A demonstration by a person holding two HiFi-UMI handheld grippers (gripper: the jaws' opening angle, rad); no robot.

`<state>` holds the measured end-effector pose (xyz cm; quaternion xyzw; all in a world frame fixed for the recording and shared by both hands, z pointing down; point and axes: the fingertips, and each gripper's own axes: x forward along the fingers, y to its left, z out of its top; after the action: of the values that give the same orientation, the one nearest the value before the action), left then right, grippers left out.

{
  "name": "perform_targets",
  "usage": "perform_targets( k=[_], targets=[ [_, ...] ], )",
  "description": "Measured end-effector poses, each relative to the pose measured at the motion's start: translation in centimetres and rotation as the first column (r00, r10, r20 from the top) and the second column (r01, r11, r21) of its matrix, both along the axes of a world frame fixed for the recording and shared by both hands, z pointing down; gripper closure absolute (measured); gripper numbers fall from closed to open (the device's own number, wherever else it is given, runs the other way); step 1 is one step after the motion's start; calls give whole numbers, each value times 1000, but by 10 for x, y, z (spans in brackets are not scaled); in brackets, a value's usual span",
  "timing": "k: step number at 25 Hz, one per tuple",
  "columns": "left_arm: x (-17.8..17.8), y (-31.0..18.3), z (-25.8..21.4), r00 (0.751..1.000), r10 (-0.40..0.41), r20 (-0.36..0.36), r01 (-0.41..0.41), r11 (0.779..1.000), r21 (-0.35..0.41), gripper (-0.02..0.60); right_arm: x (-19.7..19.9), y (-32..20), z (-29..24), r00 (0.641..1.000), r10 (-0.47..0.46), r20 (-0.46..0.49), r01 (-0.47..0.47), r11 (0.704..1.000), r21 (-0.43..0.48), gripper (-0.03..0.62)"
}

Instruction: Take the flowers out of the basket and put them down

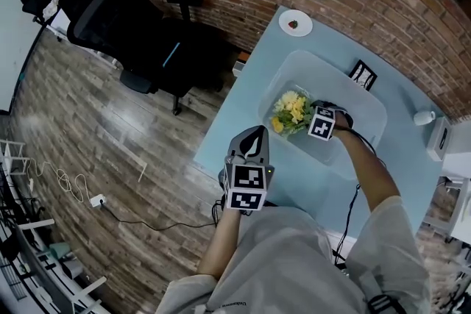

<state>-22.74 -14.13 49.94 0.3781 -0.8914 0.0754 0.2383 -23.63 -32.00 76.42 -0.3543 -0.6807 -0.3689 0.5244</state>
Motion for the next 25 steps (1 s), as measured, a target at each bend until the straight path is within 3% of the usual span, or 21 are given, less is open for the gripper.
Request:
perform_targets(
  k=[13, 25],
  targets=[
    [2, -26, -14, 993, 112, 22, -112, 994, 14, 560, -5, 7, -54, 993, 85, 88, -81, 996, -45, 376],
    [4, -55, -37, 959, 274, 65, -277, 960, 36, 560, -4, 2, -139, 950, 210, 229, -192, 976, -97, 413]
  ],
)
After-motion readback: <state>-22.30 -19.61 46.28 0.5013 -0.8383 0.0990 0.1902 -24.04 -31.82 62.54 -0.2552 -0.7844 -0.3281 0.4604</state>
